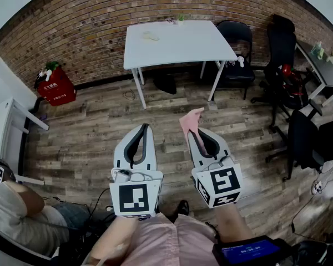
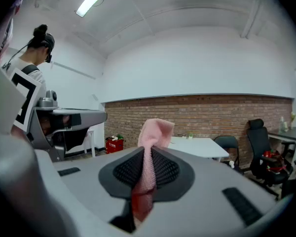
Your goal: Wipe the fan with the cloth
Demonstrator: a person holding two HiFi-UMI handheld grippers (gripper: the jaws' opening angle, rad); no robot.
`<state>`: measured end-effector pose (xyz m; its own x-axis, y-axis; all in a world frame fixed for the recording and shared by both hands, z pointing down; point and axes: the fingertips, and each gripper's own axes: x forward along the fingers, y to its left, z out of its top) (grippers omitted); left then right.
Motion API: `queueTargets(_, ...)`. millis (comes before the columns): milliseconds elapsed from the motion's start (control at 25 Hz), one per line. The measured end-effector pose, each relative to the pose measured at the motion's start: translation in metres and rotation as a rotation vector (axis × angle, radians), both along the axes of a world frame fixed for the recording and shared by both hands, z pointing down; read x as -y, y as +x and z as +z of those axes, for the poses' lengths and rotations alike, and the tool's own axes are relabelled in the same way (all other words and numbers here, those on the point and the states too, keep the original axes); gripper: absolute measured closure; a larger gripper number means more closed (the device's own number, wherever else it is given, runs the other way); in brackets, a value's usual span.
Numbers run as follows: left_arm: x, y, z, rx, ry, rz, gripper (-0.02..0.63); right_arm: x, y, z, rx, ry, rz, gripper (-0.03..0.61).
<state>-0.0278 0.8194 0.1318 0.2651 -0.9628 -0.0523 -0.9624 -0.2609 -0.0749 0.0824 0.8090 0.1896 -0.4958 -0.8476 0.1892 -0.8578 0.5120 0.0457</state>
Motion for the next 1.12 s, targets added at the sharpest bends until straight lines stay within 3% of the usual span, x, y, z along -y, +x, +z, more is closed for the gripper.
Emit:
queueTargets(320,0.01,0.021,0.009,-0.006,-0.011,-0.029,0.601,0.013,0.022,0.008,0.005,-0.009,-0.013,0.538)
queueTargets(600,0.045,0.011,0.037,-0.025,-0.062,-0.061,0.601,0.051,0.021,0.029,-0.006,-0.052,-0.026,0.535)
queueTargets(880,0.149,-0.035,0.069,-0.05,-0.106,-0.063,0.601,0.148,-0.02,0.055,-0.007,-0.075,-0.011,0.535)
queueTargets(1120,0.241,-0.078,0.062,-0.047,-0.095,-0.037,0.601,0.238,-0.064,0.049,-0.023,-0.072,0.01,0.535)
